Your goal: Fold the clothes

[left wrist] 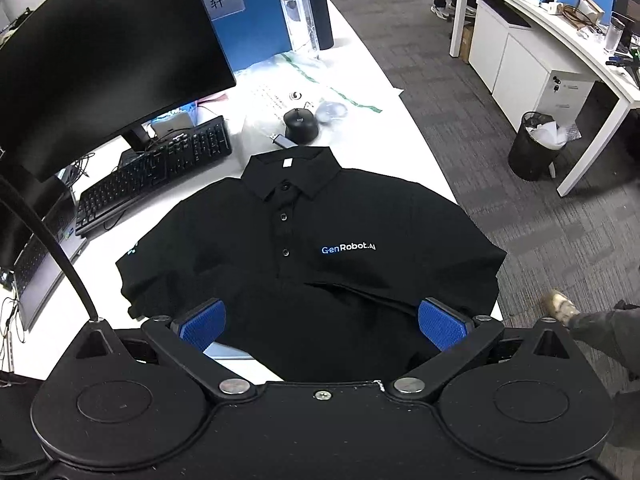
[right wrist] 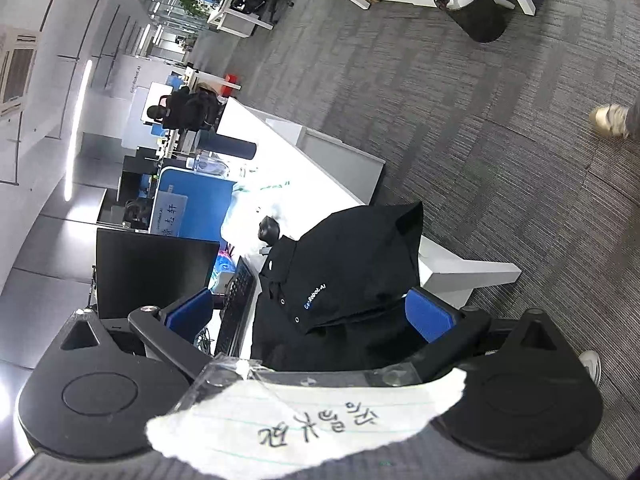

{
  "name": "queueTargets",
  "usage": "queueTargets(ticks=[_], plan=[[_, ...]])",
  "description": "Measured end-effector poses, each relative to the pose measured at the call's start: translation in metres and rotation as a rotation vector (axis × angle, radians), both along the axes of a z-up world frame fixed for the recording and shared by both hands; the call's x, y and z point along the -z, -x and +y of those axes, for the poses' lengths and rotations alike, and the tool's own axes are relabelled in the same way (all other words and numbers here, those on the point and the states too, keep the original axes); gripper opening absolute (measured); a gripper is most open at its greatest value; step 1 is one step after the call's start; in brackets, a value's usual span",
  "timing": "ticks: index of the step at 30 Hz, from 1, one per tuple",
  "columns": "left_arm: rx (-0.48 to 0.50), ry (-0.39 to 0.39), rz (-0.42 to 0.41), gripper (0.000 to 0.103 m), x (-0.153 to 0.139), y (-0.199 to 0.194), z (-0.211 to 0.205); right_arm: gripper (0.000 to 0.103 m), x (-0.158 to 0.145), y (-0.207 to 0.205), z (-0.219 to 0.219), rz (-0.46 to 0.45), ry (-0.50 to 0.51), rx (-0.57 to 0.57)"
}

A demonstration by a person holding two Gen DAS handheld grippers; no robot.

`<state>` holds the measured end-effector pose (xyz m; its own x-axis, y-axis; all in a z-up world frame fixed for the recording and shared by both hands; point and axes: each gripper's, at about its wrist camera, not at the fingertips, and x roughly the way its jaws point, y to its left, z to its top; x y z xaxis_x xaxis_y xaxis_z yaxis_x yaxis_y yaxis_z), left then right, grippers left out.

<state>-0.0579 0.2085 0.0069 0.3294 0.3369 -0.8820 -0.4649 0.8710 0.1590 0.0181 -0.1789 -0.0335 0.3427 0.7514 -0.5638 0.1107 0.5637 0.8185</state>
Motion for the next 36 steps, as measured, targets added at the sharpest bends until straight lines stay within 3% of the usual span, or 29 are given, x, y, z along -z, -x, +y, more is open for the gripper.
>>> queueTargets(ticks=[32,35,36], plan=[[0.014,0.049,0.01,0.102,0.005,0.024,-0.014,0.103,-0.004,0.032,0.011,-0.01,0.001,-0.055],[0.039,0.01,-0.068,0.102,0.008,0.027,-0.014,0.103,-0.007,0.031,0.013,-0.023,0.0,-0.07],[0.048,-0.029,-0.043,0.102,0.017,0.023,-0.015,0.103,-0.007,0.029,0.015,-0.041,0.002,-0.082]])
